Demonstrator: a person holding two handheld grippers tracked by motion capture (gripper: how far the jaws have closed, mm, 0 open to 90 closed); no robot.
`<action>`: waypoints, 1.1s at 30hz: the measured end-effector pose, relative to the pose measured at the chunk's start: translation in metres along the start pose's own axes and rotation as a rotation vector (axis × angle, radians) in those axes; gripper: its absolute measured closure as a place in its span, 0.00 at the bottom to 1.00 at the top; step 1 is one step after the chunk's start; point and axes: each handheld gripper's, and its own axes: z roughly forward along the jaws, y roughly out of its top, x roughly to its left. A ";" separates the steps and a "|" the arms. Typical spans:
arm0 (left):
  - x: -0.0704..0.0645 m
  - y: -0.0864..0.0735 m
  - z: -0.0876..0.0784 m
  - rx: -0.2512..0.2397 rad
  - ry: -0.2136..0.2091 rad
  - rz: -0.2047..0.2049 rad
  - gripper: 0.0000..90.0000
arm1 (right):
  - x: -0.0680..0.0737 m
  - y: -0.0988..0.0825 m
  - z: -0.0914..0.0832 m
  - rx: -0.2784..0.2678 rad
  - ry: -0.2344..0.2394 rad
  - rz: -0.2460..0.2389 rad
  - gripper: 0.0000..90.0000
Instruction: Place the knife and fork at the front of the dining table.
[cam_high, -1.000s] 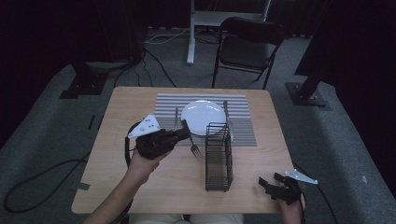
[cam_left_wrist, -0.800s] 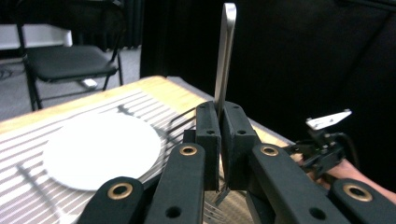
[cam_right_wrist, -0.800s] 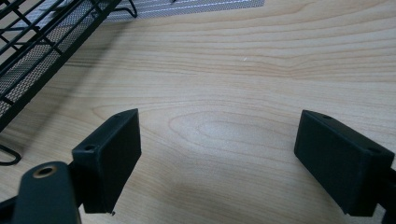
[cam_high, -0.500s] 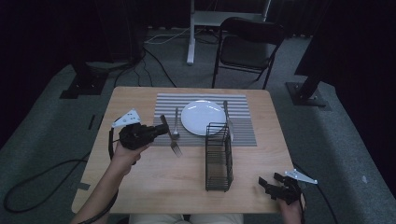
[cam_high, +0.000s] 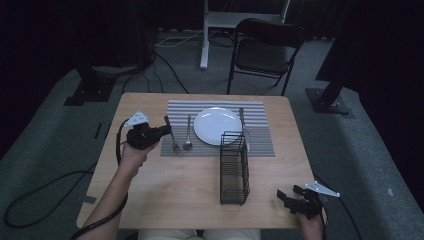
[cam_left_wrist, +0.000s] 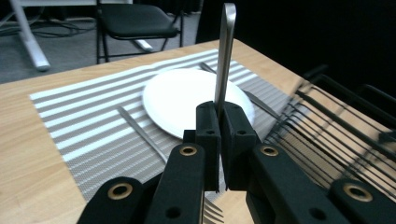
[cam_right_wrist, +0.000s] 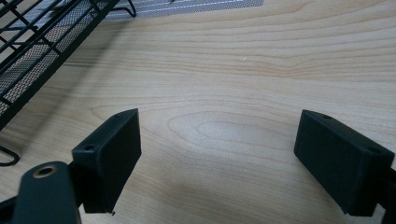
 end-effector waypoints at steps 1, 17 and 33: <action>0.000 0.000 0.000 0.000 0.000 0.000 0.96 | 0.000 0.000 0.000 0.000 0.000 0.000 0.16; 0.012 -0.009 0.032 0.102 0.098 0.010 0.96 | 0.000 0.000 0.000 0.000 0.002 0.003 0.16; 0.008 -0.035 0.047 0.163 0.123 0.020 0.96 | 0.000 0.000 0.000 0.000 0.003 0.003 0.16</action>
